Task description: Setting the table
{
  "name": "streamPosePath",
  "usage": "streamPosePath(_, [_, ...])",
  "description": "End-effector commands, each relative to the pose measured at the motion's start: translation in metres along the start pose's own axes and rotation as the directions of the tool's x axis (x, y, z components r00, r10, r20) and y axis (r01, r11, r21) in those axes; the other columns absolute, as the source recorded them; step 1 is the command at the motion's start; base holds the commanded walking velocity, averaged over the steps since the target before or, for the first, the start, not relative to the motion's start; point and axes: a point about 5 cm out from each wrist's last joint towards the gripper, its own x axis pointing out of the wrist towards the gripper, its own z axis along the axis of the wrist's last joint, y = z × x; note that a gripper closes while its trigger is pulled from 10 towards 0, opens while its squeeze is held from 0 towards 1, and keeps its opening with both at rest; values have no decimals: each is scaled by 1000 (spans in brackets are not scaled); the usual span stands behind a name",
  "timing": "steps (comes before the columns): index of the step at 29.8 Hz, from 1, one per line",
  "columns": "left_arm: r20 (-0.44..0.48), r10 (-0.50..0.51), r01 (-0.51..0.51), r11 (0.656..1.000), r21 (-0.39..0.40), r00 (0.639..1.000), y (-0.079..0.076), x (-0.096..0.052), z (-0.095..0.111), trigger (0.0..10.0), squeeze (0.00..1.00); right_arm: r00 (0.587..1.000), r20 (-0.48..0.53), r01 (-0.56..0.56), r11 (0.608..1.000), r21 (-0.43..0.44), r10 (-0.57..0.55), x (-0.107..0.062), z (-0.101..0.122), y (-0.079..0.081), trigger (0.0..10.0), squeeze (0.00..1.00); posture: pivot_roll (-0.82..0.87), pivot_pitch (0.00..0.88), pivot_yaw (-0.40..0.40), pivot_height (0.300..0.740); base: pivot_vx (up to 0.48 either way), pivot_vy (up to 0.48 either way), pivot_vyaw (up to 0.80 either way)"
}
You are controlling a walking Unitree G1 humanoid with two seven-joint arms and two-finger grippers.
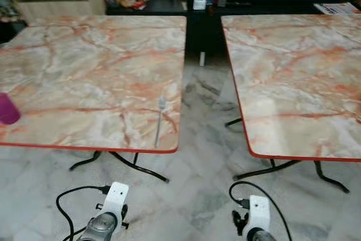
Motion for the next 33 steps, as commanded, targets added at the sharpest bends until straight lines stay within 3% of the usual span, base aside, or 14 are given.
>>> streamPosePath(1, [-27,4,-3,1000,16,1000,4,-1,-7,10000,0,1000,0,6,1000,16,-6,0,-1,0,10000,0,-43,84,40,740,0,364,0])
streamPosePath(12, [-23,-3,3,1000,0,1000,0,0,-3,10000,0,999,7,43,998,43,-44,-1,0,-10,10000,0,-49,109,35,740,0,363,0])
streamPosePath(33, [-19,2,-2,1000,3,1000,2,0,-3,10000,0,999,23,40,997,60,-41,0,2,-4,10000,0,-43,133,51,740,0,365,0])
